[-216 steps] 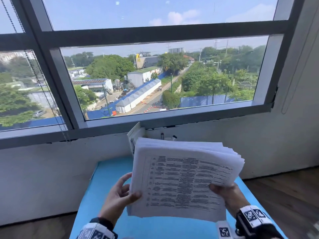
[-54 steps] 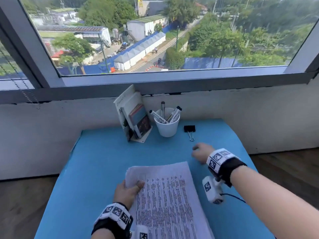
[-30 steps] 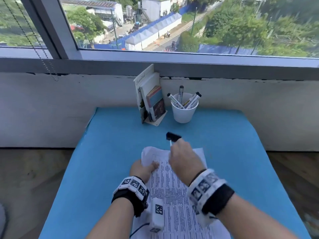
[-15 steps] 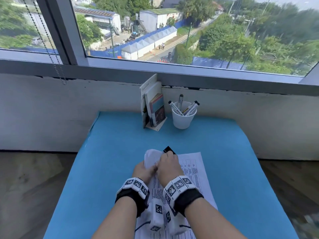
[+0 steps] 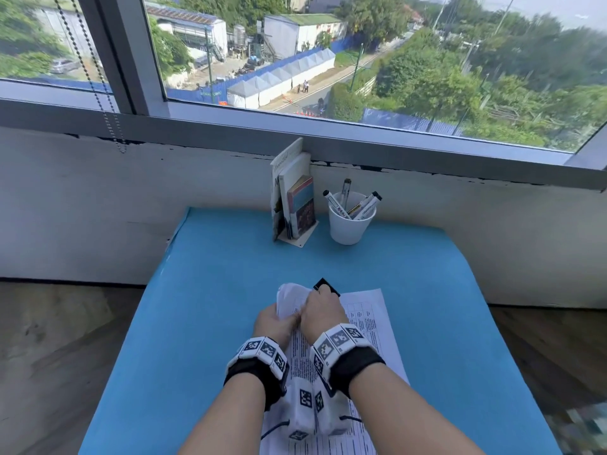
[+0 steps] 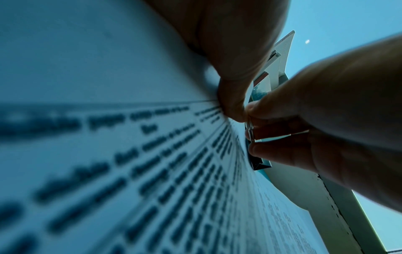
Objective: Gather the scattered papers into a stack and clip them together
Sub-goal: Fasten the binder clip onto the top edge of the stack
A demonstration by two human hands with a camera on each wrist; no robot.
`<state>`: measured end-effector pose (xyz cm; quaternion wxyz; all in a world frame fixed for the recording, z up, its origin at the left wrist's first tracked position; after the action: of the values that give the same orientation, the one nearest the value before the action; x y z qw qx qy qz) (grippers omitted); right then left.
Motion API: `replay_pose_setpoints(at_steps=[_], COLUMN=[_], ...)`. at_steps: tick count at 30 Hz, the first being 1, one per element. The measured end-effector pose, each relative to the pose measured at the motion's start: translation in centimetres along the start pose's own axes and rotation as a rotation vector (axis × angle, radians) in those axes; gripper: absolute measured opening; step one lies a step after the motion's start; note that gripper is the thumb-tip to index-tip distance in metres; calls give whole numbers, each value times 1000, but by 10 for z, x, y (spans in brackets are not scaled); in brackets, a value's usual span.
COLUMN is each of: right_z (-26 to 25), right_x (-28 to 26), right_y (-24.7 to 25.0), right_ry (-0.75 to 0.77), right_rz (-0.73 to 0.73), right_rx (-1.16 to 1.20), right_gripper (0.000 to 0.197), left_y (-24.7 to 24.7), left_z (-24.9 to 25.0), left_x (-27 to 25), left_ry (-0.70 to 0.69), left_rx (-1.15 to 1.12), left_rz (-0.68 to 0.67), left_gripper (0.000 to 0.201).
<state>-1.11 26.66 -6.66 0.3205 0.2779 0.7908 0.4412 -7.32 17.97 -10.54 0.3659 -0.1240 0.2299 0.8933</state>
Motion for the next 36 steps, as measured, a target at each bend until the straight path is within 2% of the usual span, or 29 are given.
replay_pose_setpoints(at_steps=[4,7,10,12,13,16,18,20,22,24,28,32,34,36], right_z=[-6,-10,-21,-28,-27,-9,10,25,28,20,21,23,25,32], right_x=[-6,-13,-29,-42,-45,-44,-40,-34,-32,-31,-31,-25,-24,-18], right_y=[4,22,44,53,49,23,11,8,7,3,9,16,28,45], right_ry=[-2,-12,145,270,282,153,10,-86,-85,-32,-36,10,59,72], right_rz=[-17,33,109,144,126,36,46,68,40,-27,-69,-224,-184,-76], right_rx=[0,31,71,233,343,653,799,695,562,637,812,888,750,663], right_gripper=[31,32,24,17,18,25,27,27,24,11,19,16,26,54], left_y=[1,2,0,1,2,1,2,4,4,3,0,-1,1,1], left_z=[0,2,0,0,1,3,3,0,-2,-2,-6,-6,-3,-2], left_x=[-2,-2,1,2,1,0,0,0,0,2,5,5,4,6], left_ry=[3,1,15,19,11,-16,-21,-23,-28,-34,-23,-31,-59,-74], left_rx=[21,-1,43,88,102,113,94,123,150,135,101,56,33,-14], left_rz=[18,4,0,16,18,-9,1,18,17,12,4,-2,10,14], left_gripper=[20,21,27,27,26,23,20,21,20,17,7,6,16,29])
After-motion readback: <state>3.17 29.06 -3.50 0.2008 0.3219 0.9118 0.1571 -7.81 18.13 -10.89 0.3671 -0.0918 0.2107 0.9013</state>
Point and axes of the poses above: each hand's wrist, its own x-axis towards the middle knuckle, its own y-axis out of the back of the hand, z = x × y, the point moved 8 cm from there along x, towards the middle knuckle, and after that the axes turned 11 degrees about x, right-handed, at the moved point
